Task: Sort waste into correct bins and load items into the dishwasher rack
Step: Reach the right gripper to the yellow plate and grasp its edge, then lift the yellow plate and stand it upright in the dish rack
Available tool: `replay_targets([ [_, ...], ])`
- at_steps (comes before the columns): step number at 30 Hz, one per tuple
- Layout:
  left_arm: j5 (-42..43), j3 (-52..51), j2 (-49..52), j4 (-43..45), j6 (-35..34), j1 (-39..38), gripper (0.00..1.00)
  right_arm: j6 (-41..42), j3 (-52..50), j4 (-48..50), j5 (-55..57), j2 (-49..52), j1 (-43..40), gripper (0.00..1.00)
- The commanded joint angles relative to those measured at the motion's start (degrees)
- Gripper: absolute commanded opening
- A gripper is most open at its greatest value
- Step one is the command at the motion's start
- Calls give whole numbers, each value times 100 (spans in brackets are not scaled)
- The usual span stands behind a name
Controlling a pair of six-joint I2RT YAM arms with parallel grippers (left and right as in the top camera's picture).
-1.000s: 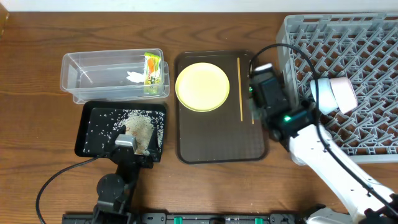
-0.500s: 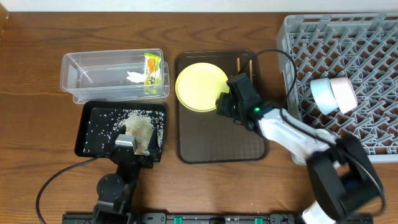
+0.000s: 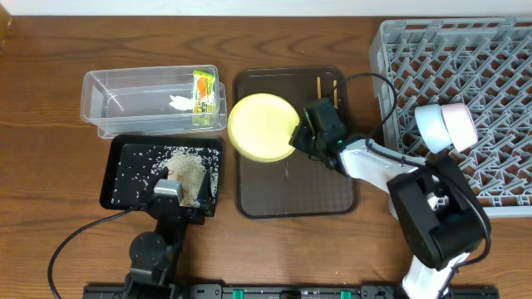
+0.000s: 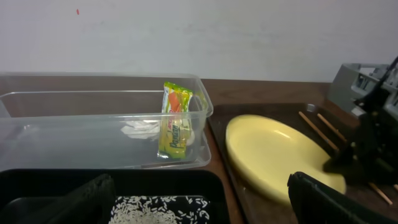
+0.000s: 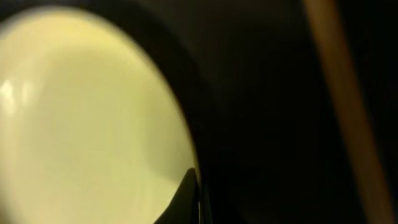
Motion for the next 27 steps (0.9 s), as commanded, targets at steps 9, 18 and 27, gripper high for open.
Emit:
replay_targets([
  [9,-68,-94,-9,-229,-24,35,91,-1864,-79,-2223,1714,-3204,-929,1],
  [18,-68,-94,-9,-229,-24,35,91,-3158,-79,-3375,6116,-5611,-1971,1],
  [27,-70,-94,-9,-229,-24,35,91,-5348,-79,-1843,6218,-5565,-3112,1],
])
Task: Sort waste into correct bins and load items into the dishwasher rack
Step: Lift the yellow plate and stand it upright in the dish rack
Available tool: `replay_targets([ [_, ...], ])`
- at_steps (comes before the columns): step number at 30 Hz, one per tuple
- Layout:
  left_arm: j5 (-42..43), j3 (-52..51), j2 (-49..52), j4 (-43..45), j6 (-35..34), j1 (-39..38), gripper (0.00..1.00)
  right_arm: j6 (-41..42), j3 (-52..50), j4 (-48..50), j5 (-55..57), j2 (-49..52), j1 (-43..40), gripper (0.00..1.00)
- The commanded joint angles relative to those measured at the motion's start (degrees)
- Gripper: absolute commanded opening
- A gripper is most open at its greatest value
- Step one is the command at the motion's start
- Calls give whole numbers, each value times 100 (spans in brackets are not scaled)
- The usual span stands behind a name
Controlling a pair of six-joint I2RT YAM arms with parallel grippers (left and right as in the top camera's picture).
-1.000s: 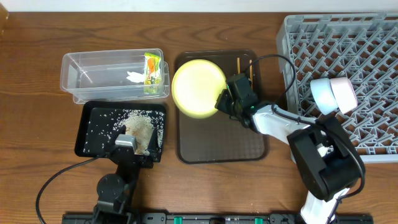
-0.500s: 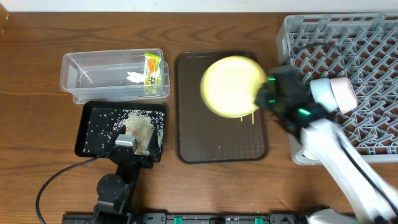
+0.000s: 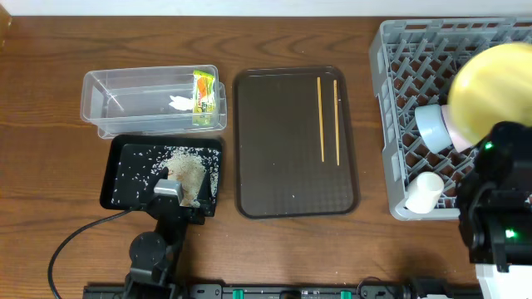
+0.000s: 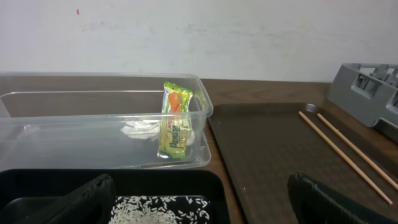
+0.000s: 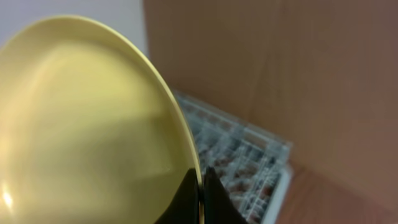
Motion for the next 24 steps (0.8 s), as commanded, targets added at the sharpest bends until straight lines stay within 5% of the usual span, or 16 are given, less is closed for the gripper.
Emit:
replay_targets([
  [1,-68,-96,-9,-223,-24,35,91,-1755,33,472,437,358,-286,1],
  [9,-70,-96,-9,-223,-24,35,91,-2435,33,1403,588,1325,-358,1],
  [16,-68,-96,-9,-223,-24,35,91,-4293,33,3014,1080,2179,-411,1],
  [24,-70,-96,-9,-223,-24,35,91,-5547,33,3716,1051,2850,-866,1],
])
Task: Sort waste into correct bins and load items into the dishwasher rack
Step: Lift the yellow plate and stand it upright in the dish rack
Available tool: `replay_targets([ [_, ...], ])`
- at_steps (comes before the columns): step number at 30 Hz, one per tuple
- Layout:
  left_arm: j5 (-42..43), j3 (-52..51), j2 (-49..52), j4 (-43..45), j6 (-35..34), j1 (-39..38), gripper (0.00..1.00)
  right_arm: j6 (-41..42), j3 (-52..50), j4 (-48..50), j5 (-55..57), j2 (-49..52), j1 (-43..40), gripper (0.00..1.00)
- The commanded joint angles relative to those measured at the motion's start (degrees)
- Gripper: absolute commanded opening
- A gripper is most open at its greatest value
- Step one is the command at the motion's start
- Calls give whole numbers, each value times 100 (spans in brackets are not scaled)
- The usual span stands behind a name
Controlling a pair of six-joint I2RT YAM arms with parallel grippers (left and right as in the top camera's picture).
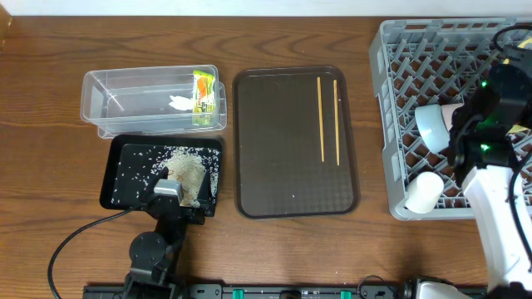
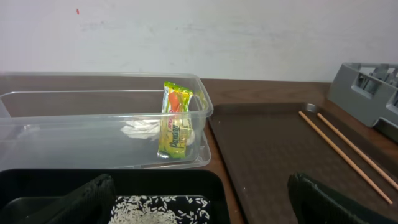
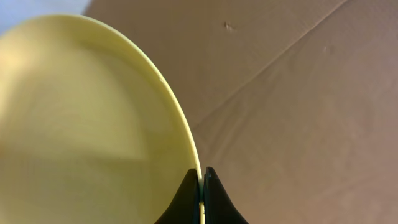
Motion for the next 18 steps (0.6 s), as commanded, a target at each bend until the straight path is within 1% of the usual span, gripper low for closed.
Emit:
replay_targets([
  [1,-70,-98,-9,-219,-24,35,91,-857,50,144,133,323,-280,1],
  [5,-70,-98,-9,-219,-24,35,91,-1309,50,188,118,723,-361,1],
  [8,-68,-98,-9,-219,-24,35,91,-1904,50,623,111,1110,-367,1],
  [9,-68,-98,-9,-219,-24,35,91,-2057,50,841,87,1252,-313,1],
  [12,-68,-98,-9,-219,-24,35,91,-2332,50,1008,-24,1399,-111,1],
  [13,-68,-98,-9,-219,-24,35,91,-2365,50,1043,-116,1416,-9,3],
  [14,-70,-98,-9,-219,-24,35,91,-2363,50,1045,-238,1419,98,12],
  [16,-70,-98,-9,-219,-24,35,91,-2363,50,1080,-439,1416,350,39],
  [17,-68,-98,-9,-219,-24,35,91,-2354,50,1095,-490,1416,498,50],
  [18,-70,-98,-9,-219,-24,35,91,-2288,50,1097,-492,1416,654,56],
])
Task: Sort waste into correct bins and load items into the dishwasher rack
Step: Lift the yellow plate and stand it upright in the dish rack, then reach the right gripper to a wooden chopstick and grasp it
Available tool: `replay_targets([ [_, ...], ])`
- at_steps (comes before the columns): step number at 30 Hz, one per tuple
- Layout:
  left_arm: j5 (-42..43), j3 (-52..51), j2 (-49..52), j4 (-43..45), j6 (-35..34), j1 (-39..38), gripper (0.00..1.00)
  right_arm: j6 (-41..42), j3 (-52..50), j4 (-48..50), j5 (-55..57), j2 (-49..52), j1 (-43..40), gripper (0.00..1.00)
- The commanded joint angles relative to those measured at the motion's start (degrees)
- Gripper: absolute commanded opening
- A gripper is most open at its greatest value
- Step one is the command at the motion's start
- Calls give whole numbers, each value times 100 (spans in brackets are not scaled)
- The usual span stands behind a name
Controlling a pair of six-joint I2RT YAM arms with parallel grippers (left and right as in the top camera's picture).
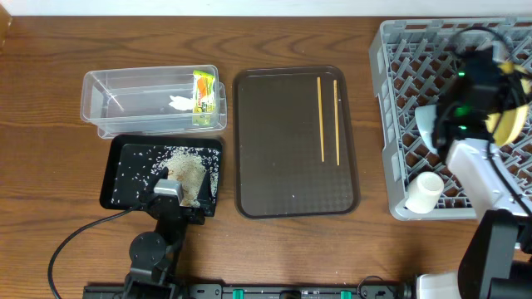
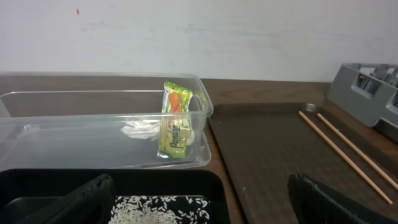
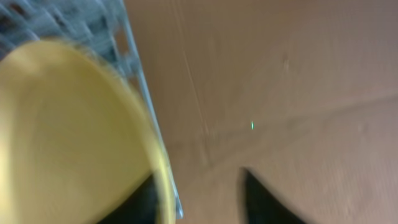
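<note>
The yellow plate [image 1: 509, 123] stands on edge in the grey dishwasher rack [image 1: 416, 50], at its right side. In the right wrist view my right gripper [image 3: 199, 183] is open. The plate's [image 3: 68, 137] rim lies just beside its left finger [image 3: 146, 199], and the other finger stands well apart. Two wooden chopsticks [image 1: 322, 119] lie on the brown tray [image 1: 266, 183]. My left gripper [image 2: 202, 208] is open and empty, low over the black tray of rice [image 1: 133, 166]. A snack wrapper [image 1: 204, 95] leans in the clear bin [image 1: 100, 91].
A pale blue bowl [image 1: 426, 124] and a white cup [image 1: 424, 191] sit in the rack's left part. A crumpled tissue [image 1: 179, 102] lies in the clear bin. The right arm's body reaches up past the rack's front edge.
My right gripper was shut on the plate's rim above the rack. Now its fingers are apart and the plate stands in the rack beside them. The left arm has not moved.
My right gripper first held the yellow plate at its rim on the brown tray. Then it held the plate high over the rack, leaving two chopsticks bare on the tray. It kept its grip there, and now the plate is in the rack with the fingers apart.
</note>
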Motion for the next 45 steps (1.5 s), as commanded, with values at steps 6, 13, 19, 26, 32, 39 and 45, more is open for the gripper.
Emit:
replay_targets([
  [6,-70,-101,-9,-219,-24,35,91,562,52,52,-68,-81,1373,73],
  [13,-70,-101,-9,-219,-24,35,91,1513,52,-17,476,-133,2870,87],
  [19,-70,-101,-9,-219,-24,35,91,3842,52,-1663,-286,-133,4157,90],
  [26,-70,-101,-9,-219,-24,35,91,7291,55,-3926,-3915,-170,4363,77],
  [32,-70,-101,-9,-219,-24,35,91,8754,52,-4828,-5252,-164,4100,73],
  [39,-70,-101,-9,-219,-24,35,91,8754,52,-3851,-5204,24,3279,61],
  [45,-70,-101,-9,-219,-24,35,91,8581,52,-3145,-5558,726,2909,45],
])
